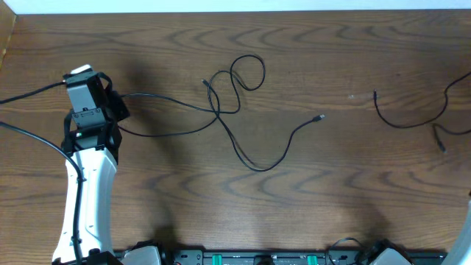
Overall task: Untangle cables
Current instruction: 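Carry the black cable off the right edge with the right gripper, then return the right gripper to the remaining black cable at center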
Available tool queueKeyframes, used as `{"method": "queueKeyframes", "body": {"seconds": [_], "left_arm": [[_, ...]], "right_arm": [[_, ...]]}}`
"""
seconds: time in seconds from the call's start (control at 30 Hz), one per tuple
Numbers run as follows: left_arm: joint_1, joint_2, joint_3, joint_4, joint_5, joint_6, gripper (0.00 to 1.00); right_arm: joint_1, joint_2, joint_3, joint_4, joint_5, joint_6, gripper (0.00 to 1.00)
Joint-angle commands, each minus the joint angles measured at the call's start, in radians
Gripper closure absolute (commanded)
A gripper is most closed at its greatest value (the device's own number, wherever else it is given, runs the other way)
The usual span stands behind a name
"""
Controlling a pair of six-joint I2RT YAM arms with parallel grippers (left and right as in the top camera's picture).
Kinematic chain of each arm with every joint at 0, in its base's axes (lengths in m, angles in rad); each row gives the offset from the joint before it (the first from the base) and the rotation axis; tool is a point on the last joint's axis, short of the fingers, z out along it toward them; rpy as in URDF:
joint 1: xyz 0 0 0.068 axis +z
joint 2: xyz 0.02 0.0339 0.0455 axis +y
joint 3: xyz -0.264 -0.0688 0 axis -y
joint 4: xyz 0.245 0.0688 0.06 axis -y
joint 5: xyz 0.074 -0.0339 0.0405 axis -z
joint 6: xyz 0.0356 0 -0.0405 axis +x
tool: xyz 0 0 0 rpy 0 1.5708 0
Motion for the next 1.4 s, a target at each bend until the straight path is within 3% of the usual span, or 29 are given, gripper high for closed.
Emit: {"method": "queueKeyframes", "body": {"seconds": [0.0,0.23,0.37,0.63,0.87,0.9,0.97,1.0,1.07,1.13,1.23,1.37], "left_arm": [[0.003,0.005,0.009,0.002,0.111,-0.016,0.92],[0.002,0.005,0.009,0.002,0.169,-0.016,0.93],[0.002,0.005,0.009,0.004,0.232,-0.016,0.93],[0.002,0.005,0.009,0.000,0.275,-0.016,0.92],[0.002,0.005,0.009,0.001,0.297,-0.020,0.93],[0.002,0.005,0.009,0.001,0.297,-0.020,0.93],[0.002,0.005,0.009,0.001,0.297,-0.020,0.93],[0.002,0.005,0.009,0.001,0.297,-0.020,0.93],[0.002,0.005,0.009,0.000,0.297,-0.020,0.93],[0.002,0.005,0.009,0.000,0.297,-0.020,0.93],[0.002,0.005,0.009,0.000,0.297,-0.020,0.92],[0.002,0.005,0.009,0.000,0.297,-0.020,0.93]], "right_arm": [[-0.004,0.045,0.014,0.096,0.081,0.010,0.99],[-0.014,0.124,0.014,0.362,0.323,0.010,0.99],[-0.046,0.178,0.014,0.447,0.348,0.009,0.99],[-0.106,0.342,0.014,0.461,0.299,0.010,0.99],[-0.107,0.352,0.014,0.433,0.204,0.009,0.99],[-0.107,0.352,0.014,0.414,0.205,0.009,0.97],[-0.108,0.352,0.014,0.377,0.205,0.009,0.72],[-0.108,0.352,0.014,0.364,0.205,0.009,0.52],[-0.109,0.352,0.014,0.343,0.204,0.010,0.30],[-0.109,0.352,0.014,0.336,0.204,0.010,0.16],[-0.109,0.352,0.014,0.336,0.182,0.010,0.01],[-0.109,0.352,0.014,0.331,0.106,0.010,0.01]]}}
